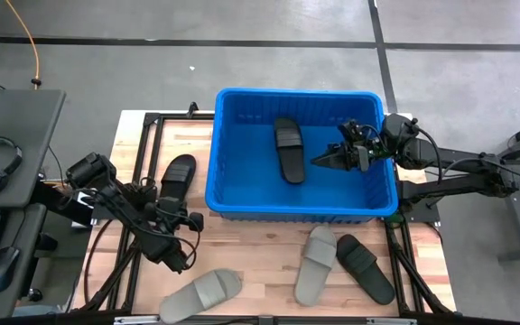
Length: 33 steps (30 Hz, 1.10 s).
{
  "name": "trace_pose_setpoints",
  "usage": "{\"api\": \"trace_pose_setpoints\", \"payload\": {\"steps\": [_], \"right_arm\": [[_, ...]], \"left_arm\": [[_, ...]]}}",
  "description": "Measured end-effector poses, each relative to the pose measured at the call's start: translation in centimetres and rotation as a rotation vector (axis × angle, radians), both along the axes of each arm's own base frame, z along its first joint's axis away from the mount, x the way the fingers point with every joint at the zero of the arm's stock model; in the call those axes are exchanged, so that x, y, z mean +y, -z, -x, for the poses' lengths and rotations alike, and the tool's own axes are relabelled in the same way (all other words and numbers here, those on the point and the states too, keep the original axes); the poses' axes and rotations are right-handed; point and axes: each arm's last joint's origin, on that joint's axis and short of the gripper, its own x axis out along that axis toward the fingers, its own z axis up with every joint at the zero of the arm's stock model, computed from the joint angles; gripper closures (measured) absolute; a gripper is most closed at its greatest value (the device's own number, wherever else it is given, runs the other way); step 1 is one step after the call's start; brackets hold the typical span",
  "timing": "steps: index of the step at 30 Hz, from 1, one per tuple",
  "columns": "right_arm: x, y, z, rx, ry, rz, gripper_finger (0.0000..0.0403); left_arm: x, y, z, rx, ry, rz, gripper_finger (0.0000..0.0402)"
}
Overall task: Pick and place slides into bin
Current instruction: Put the black slides into the blue bin
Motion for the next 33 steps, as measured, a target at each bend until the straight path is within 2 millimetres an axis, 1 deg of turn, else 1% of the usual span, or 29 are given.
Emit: {"api": "trace_pose_setpoints", "payload": {"steps": [3,8,11,13,16,19,22,33], "right_arm": [[0.0,0.0,0.0,0.000,-0.001,0.000,0.0224],[0.0,0.1,0.0,0.007,-0.003,-0.001,0.0224],[0.0,0.2,0.0,0.017,-0.002,-0.002,0.0224],[0.0,0.2,0.0,0.022,-0.002,-0.002,0.0224],[0.0,0.3,0.0,0.031,0.004,-0.003,0.0224],[0.0,0.3,0.0,0.030,0.017,0.000,0.0224],[-0.1,0.3,0.0,0.030,0.028,0.000,0.0224],[-0.1,0.3,-0.1,0.030,0.047,-0.002,0.0224]], "left_arm": [[0.2,0.9,0.2,-0.019,0.006,0.013,0.0356],[0.7,1.9,0.6,-0.063,0.038,-0.020,0.0273],[1.1,2.4,1.1,-0.054,0.048,-0.047,0.0229],[1.5,2.8,1.3,-0.043,0.037,-0.049,0.0206],[2.2,3.5,1.3,-0.059,0.010,-0.040,0.0182],[3.1,4.3,1.0,-0.091,-0.013,-0.032,0.0170],[3.9,4.5,0.7,-0.106,-0.050,-0.032,0.0168],[5.9,4.6,-0.6,-0.041,-0.055,-0.080,0.0196]]}}
